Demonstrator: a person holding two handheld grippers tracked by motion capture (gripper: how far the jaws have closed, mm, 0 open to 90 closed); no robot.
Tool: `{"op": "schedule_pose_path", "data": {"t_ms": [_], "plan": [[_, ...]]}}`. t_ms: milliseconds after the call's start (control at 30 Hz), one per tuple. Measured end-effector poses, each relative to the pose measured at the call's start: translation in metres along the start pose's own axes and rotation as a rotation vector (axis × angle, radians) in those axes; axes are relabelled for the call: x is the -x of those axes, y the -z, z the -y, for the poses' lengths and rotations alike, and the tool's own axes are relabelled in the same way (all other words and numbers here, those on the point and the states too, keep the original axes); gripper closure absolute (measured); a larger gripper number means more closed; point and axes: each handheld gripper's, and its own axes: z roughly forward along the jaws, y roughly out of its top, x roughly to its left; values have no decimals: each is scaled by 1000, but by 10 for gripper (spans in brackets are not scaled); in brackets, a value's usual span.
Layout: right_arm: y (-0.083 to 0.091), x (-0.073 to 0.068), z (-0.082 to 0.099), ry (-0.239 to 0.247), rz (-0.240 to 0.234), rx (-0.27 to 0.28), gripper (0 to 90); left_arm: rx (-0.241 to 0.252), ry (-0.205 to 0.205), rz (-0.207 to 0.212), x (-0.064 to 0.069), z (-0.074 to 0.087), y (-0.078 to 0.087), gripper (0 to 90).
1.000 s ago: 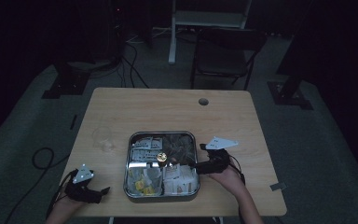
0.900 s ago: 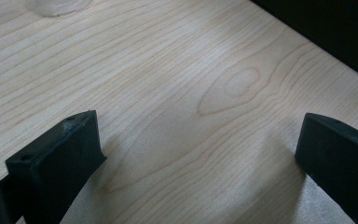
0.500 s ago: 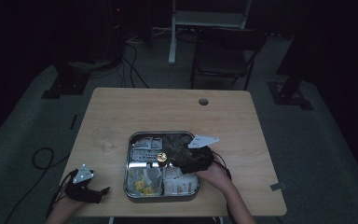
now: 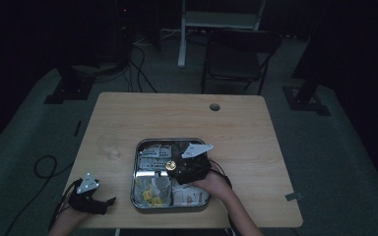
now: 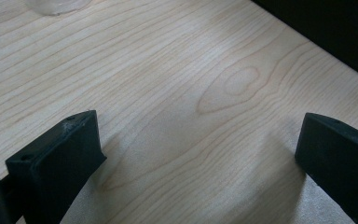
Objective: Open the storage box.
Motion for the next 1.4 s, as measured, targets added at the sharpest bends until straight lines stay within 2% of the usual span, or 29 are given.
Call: {"op": "schedule_pose_path", "data": {"t_ms": [200, 267, 300, 467, 700, 1033, 1400], "plan": [[-13, -4, -4, 8, 14, -43, 238, 0, 0, 0, 0, 0, 0, 9], [-17, -5, -4, 39, 37, -59, 295, 0, 0, 0, 0, 0, 0, 9], [-19, -6, -4, 52, 53, -68, 296, 0, 0, 0, 0, 0, 0, 10], [-23, -7, -7, 63, 63, -84, 426, 0, 0, 0, 0, 0, 0, 9], [-24, -6, -9, 63, 16, -99, 557, 0, 0, 0, 0, 0, 0, 9], [-24, -9, -9, 84, 27, -98, 584, 0, 0, 0, 0, 0, 0, 9], [-23, -9, -13, 81, 24, -111, 586, 0, 1, 0, 0, 0, 0, 9]]}}
